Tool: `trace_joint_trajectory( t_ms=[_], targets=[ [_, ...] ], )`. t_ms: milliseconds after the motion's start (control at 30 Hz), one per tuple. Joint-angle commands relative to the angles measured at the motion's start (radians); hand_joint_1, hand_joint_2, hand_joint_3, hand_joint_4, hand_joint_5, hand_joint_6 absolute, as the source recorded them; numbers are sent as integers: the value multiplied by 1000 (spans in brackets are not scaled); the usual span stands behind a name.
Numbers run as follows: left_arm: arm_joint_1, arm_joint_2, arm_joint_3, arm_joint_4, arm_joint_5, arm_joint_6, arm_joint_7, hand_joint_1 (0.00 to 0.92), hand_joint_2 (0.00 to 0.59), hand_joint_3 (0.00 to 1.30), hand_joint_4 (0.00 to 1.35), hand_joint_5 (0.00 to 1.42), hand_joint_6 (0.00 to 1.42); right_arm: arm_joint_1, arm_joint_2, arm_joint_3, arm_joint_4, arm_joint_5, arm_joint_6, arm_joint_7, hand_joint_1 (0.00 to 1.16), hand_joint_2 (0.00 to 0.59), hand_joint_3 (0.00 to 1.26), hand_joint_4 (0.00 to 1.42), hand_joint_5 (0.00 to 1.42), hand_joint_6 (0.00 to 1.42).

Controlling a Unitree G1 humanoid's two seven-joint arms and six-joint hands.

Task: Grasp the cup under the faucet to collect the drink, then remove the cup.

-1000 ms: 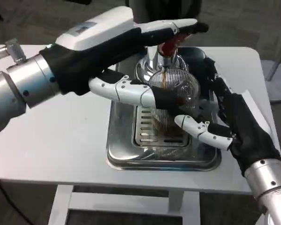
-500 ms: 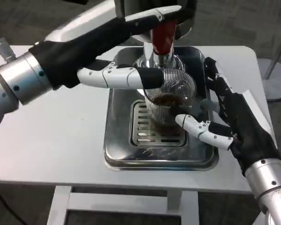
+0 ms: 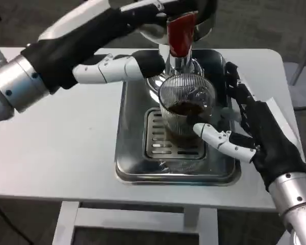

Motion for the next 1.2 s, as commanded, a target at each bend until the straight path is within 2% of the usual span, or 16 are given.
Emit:
trace_joint_trajectory(
  t_ms=[33,300,500,633,1000,1200],
  targets=[
    [13,-18,47,-29,-33,-2,9,0,53,171,104,205,303,1,5,-2,-11,4,1,-7,738,247,0,33,50,232],
    [11,-29,90,-85,-61,26,13,0,54,175,112,208,310,14,3,-4,-26,3,3,-5,729,245,0,39,52,232],
    [32,-22,120,-168,-80,65,22,0,56,189,134,222,325,19,2,-13,-36,9,-1,-3,725,244,0,43,58,232],
    [80,-5,161,-247,-98,101,20,0,56,196,140,233,337,26,2,-16,-46,12,0,0,723,244,0,44,60,232],
    [329,44,319,-445,-158,169,13,0,57,220,170,258,362,42,-4,-25,-57,24,0,7,723,244,0,44,60,232],
    [463,40,377,-469,-148,172,19,0,60,223,179,261,363,38,-7,-22,-55,27,-1,8,720,247,0,44,61,232]
  ],
)
